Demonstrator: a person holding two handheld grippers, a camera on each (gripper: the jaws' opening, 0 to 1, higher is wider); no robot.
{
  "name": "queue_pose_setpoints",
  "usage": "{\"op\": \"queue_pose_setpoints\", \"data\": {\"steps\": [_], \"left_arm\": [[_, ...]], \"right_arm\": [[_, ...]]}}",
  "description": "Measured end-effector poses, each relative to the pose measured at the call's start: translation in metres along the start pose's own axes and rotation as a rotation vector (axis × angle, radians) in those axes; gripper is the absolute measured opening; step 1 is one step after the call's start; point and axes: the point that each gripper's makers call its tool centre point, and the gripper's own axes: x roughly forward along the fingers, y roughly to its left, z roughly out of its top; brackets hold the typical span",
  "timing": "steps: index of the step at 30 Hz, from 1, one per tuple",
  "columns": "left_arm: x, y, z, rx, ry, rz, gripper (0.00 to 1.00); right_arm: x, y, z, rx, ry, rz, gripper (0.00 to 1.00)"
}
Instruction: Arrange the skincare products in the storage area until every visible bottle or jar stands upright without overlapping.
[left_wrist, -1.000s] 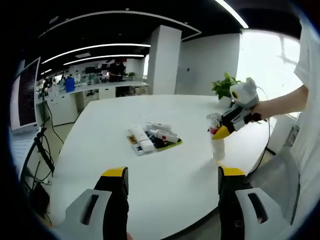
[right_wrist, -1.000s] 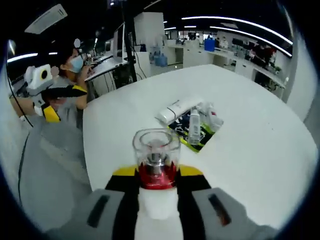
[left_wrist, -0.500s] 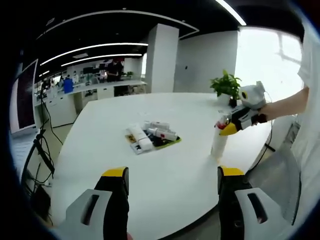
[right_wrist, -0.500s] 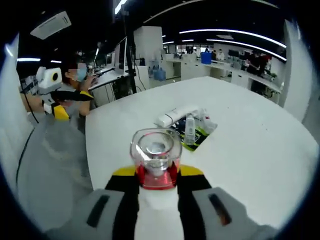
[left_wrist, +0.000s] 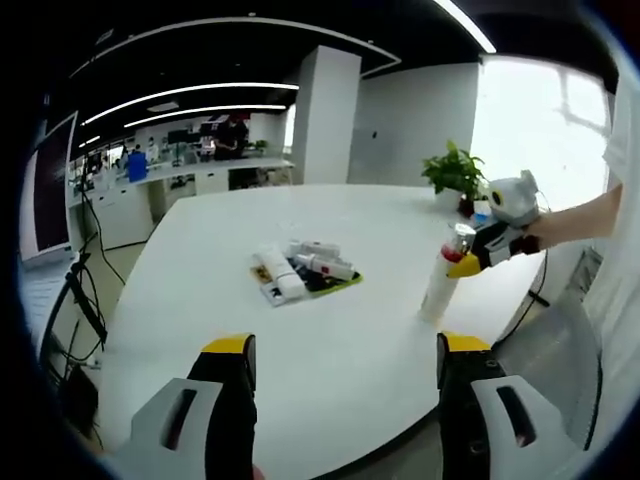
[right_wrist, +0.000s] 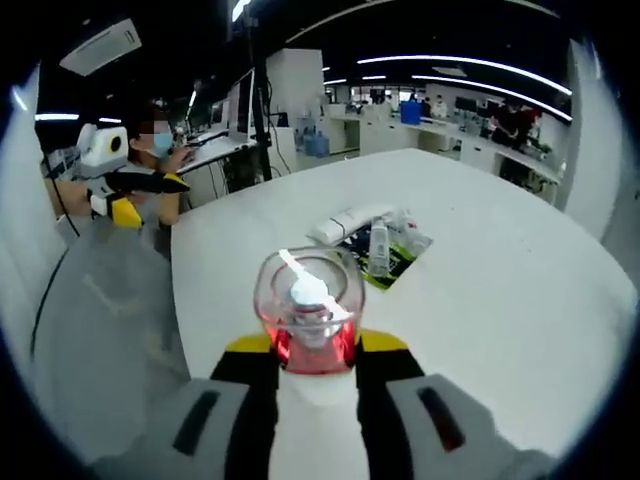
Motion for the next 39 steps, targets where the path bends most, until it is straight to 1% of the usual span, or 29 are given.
{"op": "queue_pose_setpoints", "data": {"steps": [3,5,6,7,8,11,14,18,21,25,28,29,32,33,34,37,38,39], "left_arm": [[0.0,0.0,0.0,0.0,0.001,0.0,0.72],[0.0,0.0,0.0,0.0,0.0,0.003,0.72],[0.0,0.0,0.0,0.0,0.0,0.003,0.72],[0.001,0.0,0.0,0.0,0.001,0.004,0.72],[0.001,0.0,-0.001,0.001,0.002,0.004,0.72],[0.001,0.0,-0.001,0.004,0.007,0.002,0.72],[0.002,-0.002,-0.002,0.007,0.013,-0.001,0.72],[0.003,-0.004,-0.003,0.01,0.02,-0.008,0.72],[0.004,-0.006,-0.003,0.015,0.025,-0.011,0.71],[0.004,-0.008,-0.003,0.021,0.03,-0.01,0.71],[0.004,-0.009,-0.004,0.023,0.032,-0.012,0.71],[0.004,-0.009,-0.004,0.024,0.033,-0.013,0.71],[0.004,-0.011,-0.005,0.031,0.036,-0.016,0.71],[0.005,-0.012,-0.005,0.035,0.038,-0.016,0.71],[0.004,-0.012,-0.005,0.038,0.039,-0.016,0.71],[0.004,-0.013,-0.006,0.046,0.042,-0.015,0.71],[0.004,-0.012,-0.007,0.048,0.043,-0.014,0.71],[0.004,-0.012,-0.007,0.049,0.044,-0.013,0.71]], "right_arm": [[-0.003,-0.001,0.001,0.043,-0.016,-0.041,0.3],[-0.006,-0.003,0.005,0.082,-0.045,-0.089,0.3],[-0.008,-0.005,0.005,0.116,-0.057,-0.124,0.3],[-0.008,-0.005,0.005,0.127,-0.059,-0.14,0.31],[-0.01,-0.008,0.005,0.155,-0.068,-0.191,0.32],[-0.013,-0.007,0.008,0.192,-0.101,-0.274,0.31],[-0.013,-0.006,0.01,0.214,-0.124,-0.316,0.32],[-0.011,-0.009,0.006,0.197,-0.114,-0.32,0.3],[-0.011,-0.01,0.004,0.168,-0.109,-0.293,0.3],[-0.01,-0.01,0.005,0.093,-0.108,-0.255,0.29],[-0.008,-0.007,0.007,0.015,-0.108,-0.166,0.28],[-0.006,-0.005,0.008,-0.033,-0.097,-0.114,0.28],[-0.005,-0.004,0.007,-0.115,-0.062,-0.023,0.28],[-0.005,-0.001,0.006,-0.147,-0.049,0.036,0.28],[-0.006,-0.001,0.006,-0.167,-0.04,0.066,0.28],[-0.006,-0.002,0.004,-0.184,-0.013,0.146,0.28],[-0.006,-0.001,0.004,-0.19,-0.013,0.166,0.28],[-0.005,-0.002,0.004,-0.198,-0.013,0.169,0.28]]}}
